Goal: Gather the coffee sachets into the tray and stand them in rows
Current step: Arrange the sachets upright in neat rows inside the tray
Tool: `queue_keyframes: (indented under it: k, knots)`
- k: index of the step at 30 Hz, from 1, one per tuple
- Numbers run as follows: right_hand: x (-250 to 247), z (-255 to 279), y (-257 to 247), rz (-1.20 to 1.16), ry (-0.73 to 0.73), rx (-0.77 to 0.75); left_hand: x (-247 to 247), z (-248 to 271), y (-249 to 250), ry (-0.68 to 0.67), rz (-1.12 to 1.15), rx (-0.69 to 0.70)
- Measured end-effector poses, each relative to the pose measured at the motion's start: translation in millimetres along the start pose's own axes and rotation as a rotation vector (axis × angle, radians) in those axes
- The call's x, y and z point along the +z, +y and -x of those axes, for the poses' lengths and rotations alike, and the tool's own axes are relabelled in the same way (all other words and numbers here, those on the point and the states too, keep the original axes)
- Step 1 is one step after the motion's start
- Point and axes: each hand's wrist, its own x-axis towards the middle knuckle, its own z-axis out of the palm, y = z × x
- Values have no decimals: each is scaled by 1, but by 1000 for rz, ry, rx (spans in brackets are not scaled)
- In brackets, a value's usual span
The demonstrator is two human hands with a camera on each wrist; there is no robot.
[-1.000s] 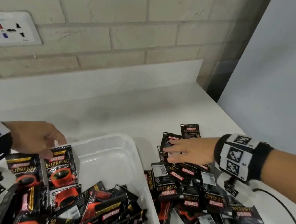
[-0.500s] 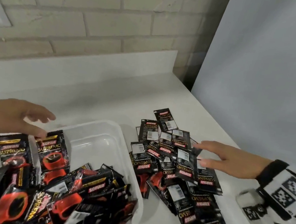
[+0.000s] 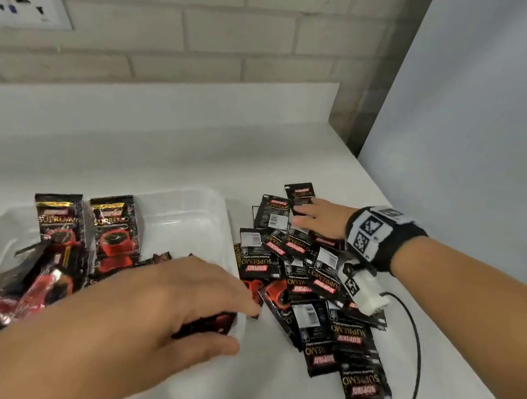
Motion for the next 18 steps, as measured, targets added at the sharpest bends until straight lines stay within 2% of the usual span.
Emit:
queue_keyframes:
  k: [4, 8, 11, 13, 15, 18]
  knots:
    - [12, 17, -1, 17, -15, -130, 22, -2, -1, 121, 154, -47]
    - [8, 41, 12, -261, 27, -210, 30, -1, -1, 269, 274, -172]
    - [8, 65, 24, -335, 26, -249, 33, 2, -4, 368, 328, -247]
    - [21, 73, 24, -272, -56, -239, 37, 5, -6, 399, 384, -285]
    - [40, 70, 19, -99, -91, -245, 41, 7, -7, 418, 421, -305]
    - [57, 64, 14, 60, 6, -290, 45, 8, -5, 434, 446, -292]
